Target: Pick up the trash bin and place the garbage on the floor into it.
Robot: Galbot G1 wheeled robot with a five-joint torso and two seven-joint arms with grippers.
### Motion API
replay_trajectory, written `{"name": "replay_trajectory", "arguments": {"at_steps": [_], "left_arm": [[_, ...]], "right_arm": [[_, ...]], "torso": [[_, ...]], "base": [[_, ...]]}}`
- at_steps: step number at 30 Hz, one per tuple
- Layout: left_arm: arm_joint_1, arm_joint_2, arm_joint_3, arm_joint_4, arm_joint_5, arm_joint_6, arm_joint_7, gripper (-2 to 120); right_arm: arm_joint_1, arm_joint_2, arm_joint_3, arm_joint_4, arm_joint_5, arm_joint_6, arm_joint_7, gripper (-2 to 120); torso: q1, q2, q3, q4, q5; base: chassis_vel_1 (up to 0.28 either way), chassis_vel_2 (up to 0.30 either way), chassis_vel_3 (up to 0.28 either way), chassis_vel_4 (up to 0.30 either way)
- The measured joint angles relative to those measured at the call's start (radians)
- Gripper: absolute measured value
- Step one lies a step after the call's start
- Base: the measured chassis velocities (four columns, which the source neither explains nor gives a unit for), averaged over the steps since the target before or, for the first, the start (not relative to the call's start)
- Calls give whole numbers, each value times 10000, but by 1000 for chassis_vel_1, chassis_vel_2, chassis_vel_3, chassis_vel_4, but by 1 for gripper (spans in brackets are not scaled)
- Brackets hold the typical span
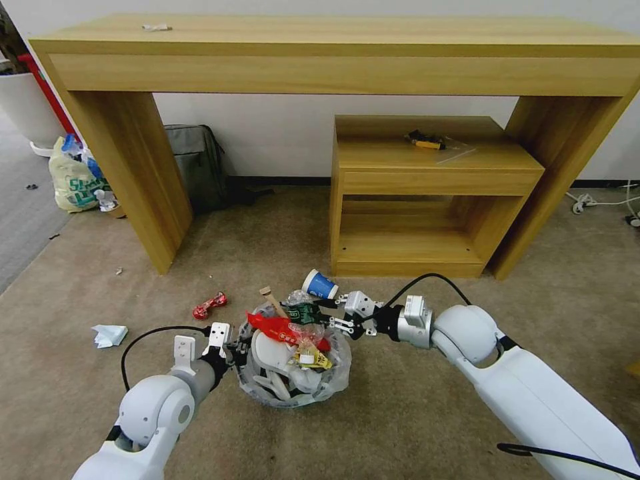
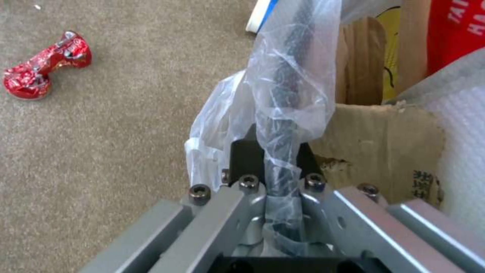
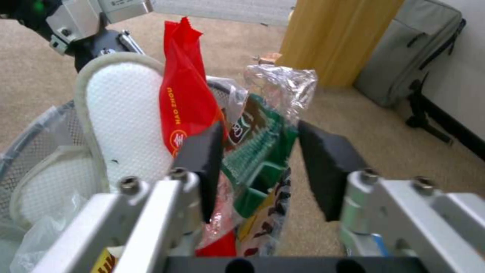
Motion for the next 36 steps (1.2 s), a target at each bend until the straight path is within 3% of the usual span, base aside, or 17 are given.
{"name": "replay_trajectory", "arguments": {"at_steps": [15,25,30,32,36], "left_arm": [[1,-60,-93,3,8,0,20,0],[48,-148,-168,-13,9,0,9,0],[134,-269,-299,-43,30,0,-50,0],[233,-358,-429,-79,80,-1,-104,0],[318,-400,-497,-128,123,0,-114,0]], "right_arm": [[-215,-24,310,274,355,-47,382,97],[-545,41,931,354,683,-178,937,100],[-969,142,1501,377,1027,-268,2161,100],[-1398,291,1882,486,1517,-416,3421,100],[-1584,440,2016,512,1707,-456,4105,100]], "torso": [[0,0,0,0,0],[0,0,0,0,0],[0,1,0,0,1],[0,0,0,-1,0],[0,0,-1,-2,1]], "base": [[0,0,0,0],[0,0,0,0],[0,0,0,0],[0,0,0,0],[0,0,0,0]]}}
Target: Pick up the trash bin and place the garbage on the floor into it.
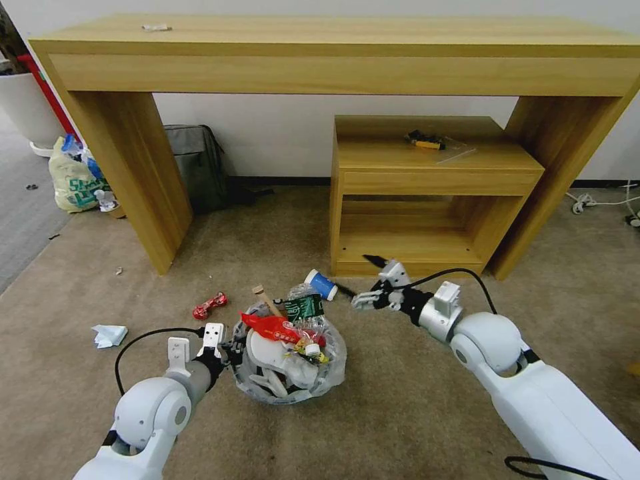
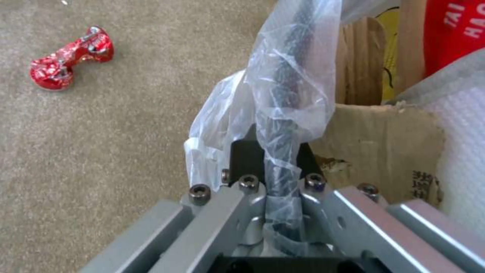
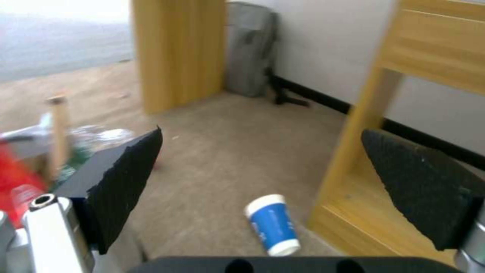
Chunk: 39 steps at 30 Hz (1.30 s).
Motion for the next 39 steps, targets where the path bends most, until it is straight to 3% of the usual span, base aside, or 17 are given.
{"name": "replay_trajectory", "arguments": {"at_steps": [8,11,23,39], "left_arm": [[254,-148,-175,-174,178,0,-37,0],[402,-297,-389,-250,257,0,-53,0],[631,-399,-450,-496,240,0,-74,0],[837,-441,-517,-673,256,0,-52,0]], "right_arm": [[-199,426,181,57,14,-40,1104,100],[-683,887,680,256,-232,-72,1414,100],[-2343,1674,2403,963,-586,42,1197,100],[-1992,1916,1847,952,-777,52,1176,100]], "torso": [[-1,0,0,1,-1],[0,0,0,4,-1],[-1,0,0,0,-1],[-1,1,0,2,0]], "base": [[0,0,0,0],[0,0,0,0],[0,0,0,0],[2,4,-3,-2]]}}
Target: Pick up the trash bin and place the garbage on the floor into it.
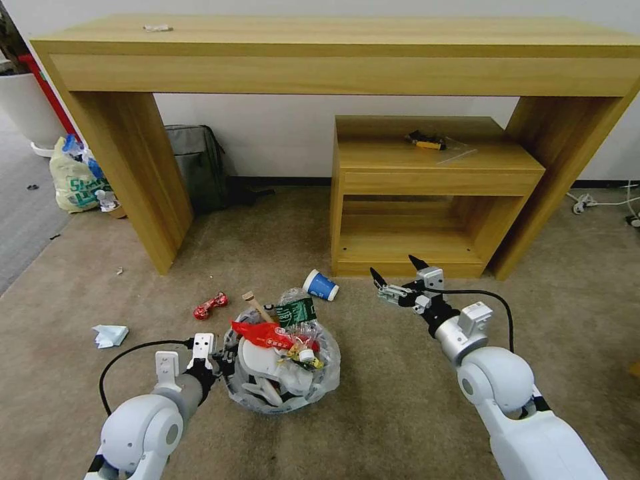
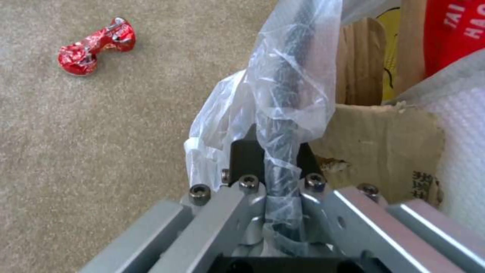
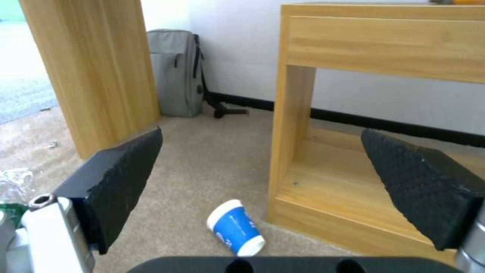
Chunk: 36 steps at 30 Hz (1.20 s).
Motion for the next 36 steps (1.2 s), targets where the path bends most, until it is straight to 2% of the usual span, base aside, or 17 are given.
{"name": "replay_trajectory", "arguments": {"at_steps": [24,36], "left_arm": [[-53,6,31,38,-3,0,29,0],[-58,-2,30,42,-10,0,37,0]], "right_arm": [[56,93,-257,-29,-115,-44,-81,100],[48,165,-288,-29,-154,-46,-98,100]], "torso": [[0,0,0,-1,1],[1,0,1,0,-1]], "base": [[61,115,-64,-126],[84,190,-89,-179]]}}
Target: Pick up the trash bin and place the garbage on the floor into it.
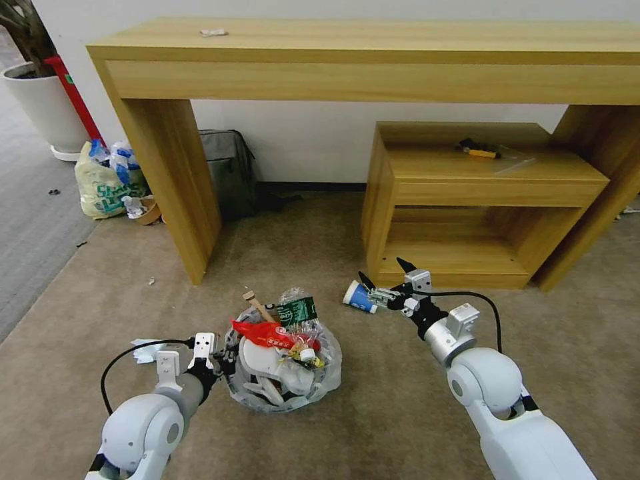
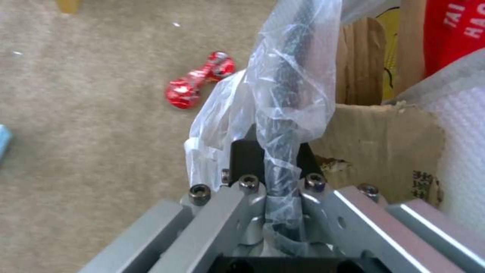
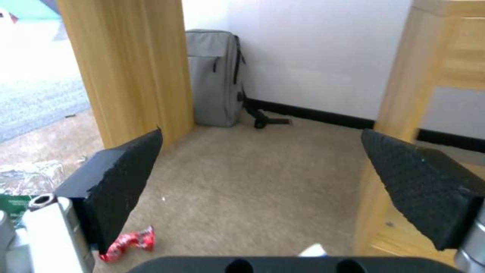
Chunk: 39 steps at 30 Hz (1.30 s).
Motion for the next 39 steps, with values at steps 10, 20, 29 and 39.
{"name": "replay_trajectory", "arguments": {"at_steps": [10,20,29,39], "left_arm": [[7,23,-19,-15,0,0,7,0],[32,48,-42,-90,-13,0,40,0],[37,35,-59,-107,-14,0,62,0],[51,3,-103,-142,-15,0,93,0]], "right_arm": [[-32,105,-7,-47,106,-1,12,100],[-105,166,12,-101,129,50,6,100],[-222,-16,231,-641,148,-609,432,100],[-192,-1091,1057,-2093,299,-1221,-593,100]], "torso": [[0,0,-1,1,4],[-1,1,-2,-3,0],[4,0,2,3,2],[-1,0,-1,-2,0]], "base": [[121,211,-109,-215],[-112,111,119,-106],[-155,161,155,-142],[0,0,0,0]]}}
